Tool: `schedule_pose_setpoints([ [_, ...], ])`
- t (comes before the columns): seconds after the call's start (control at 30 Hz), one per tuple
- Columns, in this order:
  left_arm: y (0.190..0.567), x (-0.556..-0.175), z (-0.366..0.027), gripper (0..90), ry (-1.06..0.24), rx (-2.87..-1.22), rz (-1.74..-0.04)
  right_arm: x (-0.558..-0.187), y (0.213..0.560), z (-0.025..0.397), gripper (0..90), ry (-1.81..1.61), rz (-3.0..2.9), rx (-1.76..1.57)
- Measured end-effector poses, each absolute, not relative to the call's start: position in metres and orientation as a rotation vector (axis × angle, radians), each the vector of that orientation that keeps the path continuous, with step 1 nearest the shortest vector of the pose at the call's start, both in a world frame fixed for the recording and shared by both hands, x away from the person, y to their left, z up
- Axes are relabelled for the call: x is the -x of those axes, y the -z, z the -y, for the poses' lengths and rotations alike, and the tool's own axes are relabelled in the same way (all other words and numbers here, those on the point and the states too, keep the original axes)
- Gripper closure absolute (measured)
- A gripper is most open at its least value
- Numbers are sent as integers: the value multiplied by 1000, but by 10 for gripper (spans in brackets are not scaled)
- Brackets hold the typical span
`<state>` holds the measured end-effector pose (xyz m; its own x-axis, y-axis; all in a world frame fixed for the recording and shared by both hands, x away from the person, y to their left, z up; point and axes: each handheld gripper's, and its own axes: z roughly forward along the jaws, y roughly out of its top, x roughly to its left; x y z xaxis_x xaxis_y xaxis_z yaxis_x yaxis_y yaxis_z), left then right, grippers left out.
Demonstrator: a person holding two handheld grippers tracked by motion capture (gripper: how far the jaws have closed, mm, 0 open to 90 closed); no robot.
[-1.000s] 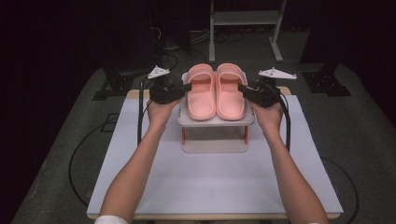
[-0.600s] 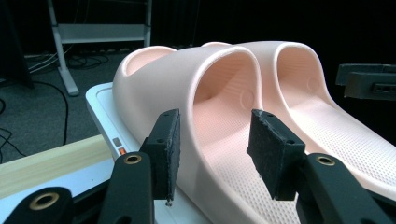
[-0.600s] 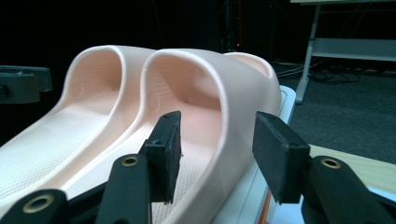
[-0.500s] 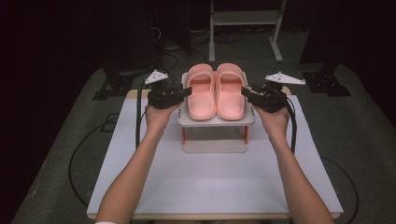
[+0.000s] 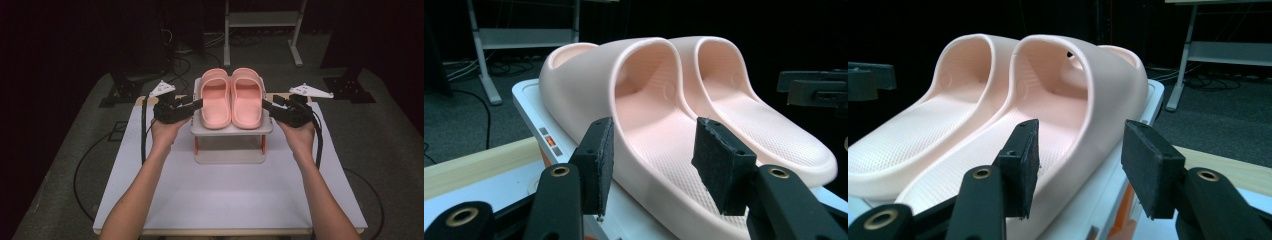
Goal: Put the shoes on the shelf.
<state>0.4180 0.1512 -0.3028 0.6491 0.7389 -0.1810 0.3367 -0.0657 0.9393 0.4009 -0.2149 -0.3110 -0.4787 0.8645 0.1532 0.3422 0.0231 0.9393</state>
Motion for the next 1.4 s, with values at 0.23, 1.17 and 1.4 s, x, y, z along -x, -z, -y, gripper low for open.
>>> schedule_pose_setpoints([
  [0.23, 305, -407, -157, 489, -418, -1661, -899, -392, 315, 223, 476, -1465, -1838, -1228],
  [1.17, 317, -363, -169, 472, -453, -1653, -891, -359, 333, 235, 441, -1483, -1862, -1228],
  [1.4, 324, -355, -171, 470, -450, -1642, -894, -351, 338, 243, 426, -1484, -1852, -1233],
])
